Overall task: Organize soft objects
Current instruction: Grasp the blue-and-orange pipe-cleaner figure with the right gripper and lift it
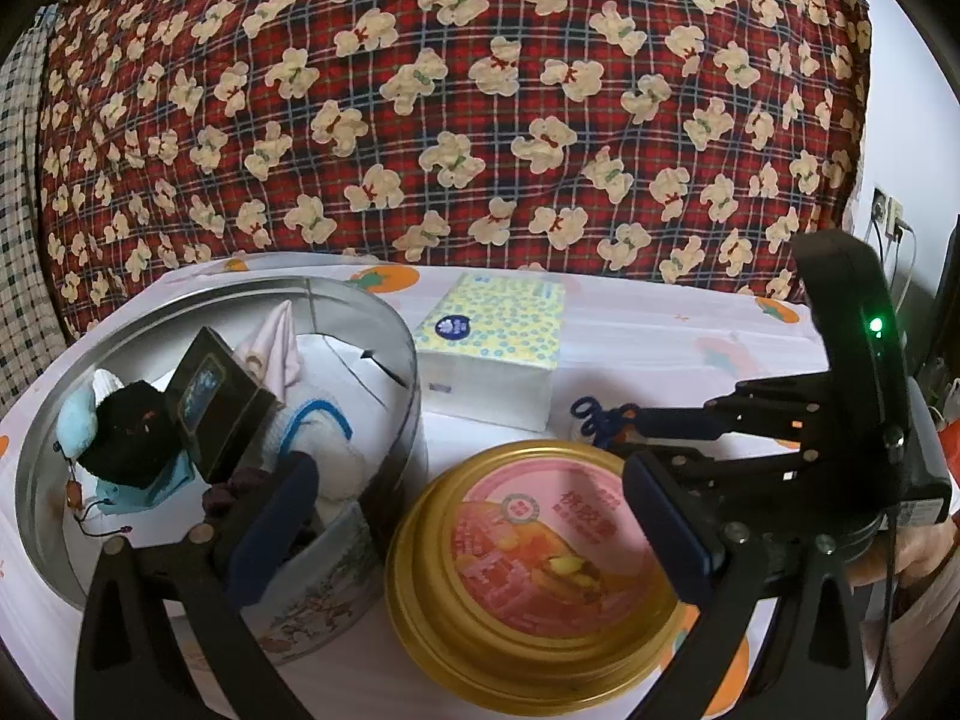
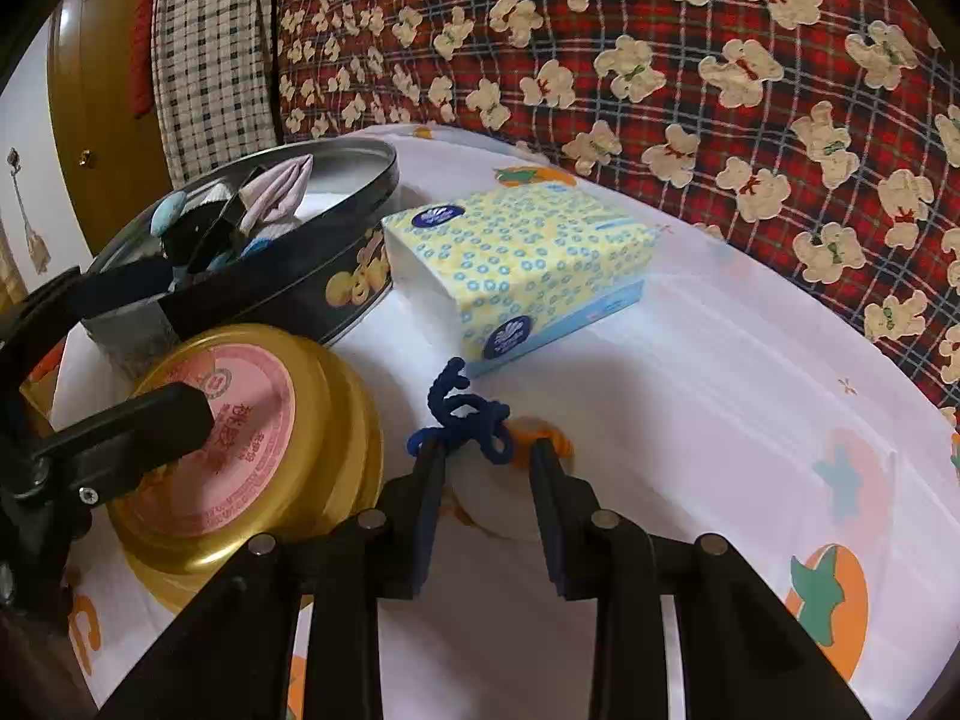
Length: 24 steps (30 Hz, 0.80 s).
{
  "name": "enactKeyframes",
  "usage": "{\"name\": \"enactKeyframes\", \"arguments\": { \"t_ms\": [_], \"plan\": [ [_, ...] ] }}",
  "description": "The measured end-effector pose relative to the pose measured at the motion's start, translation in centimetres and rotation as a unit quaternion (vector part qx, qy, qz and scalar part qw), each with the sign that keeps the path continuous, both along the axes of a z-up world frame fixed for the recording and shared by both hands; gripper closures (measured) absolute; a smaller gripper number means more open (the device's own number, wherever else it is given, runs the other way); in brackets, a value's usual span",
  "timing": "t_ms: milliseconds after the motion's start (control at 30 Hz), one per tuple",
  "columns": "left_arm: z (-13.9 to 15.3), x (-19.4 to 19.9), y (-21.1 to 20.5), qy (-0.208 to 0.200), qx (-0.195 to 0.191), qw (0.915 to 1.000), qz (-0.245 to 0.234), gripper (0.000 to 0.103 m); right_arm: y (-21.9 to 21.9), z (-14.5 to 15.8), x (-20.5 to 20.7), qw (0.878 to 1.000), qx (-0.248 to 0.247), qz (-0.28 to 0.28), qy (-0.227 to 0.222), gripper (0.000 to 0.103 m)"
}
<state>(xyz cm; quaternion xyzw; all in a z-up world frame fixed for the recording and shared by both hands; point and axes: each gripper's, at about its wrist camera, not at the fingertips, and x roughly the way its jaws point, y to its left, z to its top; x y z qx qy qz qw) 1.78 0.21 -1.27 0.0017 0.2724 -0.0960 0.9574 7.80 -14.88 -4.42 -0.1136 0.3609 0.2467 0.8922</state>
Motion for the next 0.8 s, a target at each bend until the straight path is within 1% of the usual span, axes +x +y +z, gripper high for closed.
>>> {"name": "enactKeyframes", "arguments": {
  "t_ms": [67, 100, 133, 367, 600, 667, 733, 767, 800],
  "plan": [
    [0.04, 0.00, 0.03, -0.001, 0.001, 1.0000, 0.000, 0.001, -0.06, 0.11, 0.07, 1.000, 0.003, -0.004, -0.002, 0.071],
    [0.03, -0.03, -0.01, -0.001, 0.001, 1.0000, -0.001, 0.001, -0.06, 0.12, 0.15, 1.000, 0.004, -0.007, -0.003, 0.069],
    [0.03, -0.02, -0.01, -0.001, 0.002, 1.0000, -0.001, 0.001, -0.03, 0.12, 0.26, 1.000, 0.004, -0.011, -0.003, 0.064],
    [0.08, 0.02, 0.13, -0.004, 0.002, 1.0000, 0.003, 0.001, -0.34, 0.27, 0.85, 0.999, 0.028, -0.024, 0.006, 0.064],
    [0.13, -0.07, 0.04, -0.007, 0.006, 0.9999, 0.004, 0.001, -0.26, 0.48, 0.55, 0.999, 0.031, -0.024, 0.000, 0.064],
    [0.13, -0.07, 0.03, -0.008, 0.007, 0.9999, 0.005, 0.001, -0.29, 0.50, 0.54, 0.999, 0.030, -0.027, -0.001, 0.066],
    [0.13, -0.07, 0.10, -0.008, 0.007, 0.9999, 0.005, 0.001, -0.42, 0.55, 0.63, 0.999, 0.030, -0.029, 0.000, 0.076],
    [0.13, -0.12, 0.04, -0.009, 0.007, 0.9999, 0.005, 0.001, -0.58, 0.59, 0.72, 0.999, 0.032, -0.032, 0.001, 0.078],
    [0.13, -0.07, 0.11, -0.009, 0.007, 0.9999, 0.006, 0.001, -0.80, 0.64, 0.82, 0.999, 0.035, -0.036, 0.001, 0.085]
  ]
}}
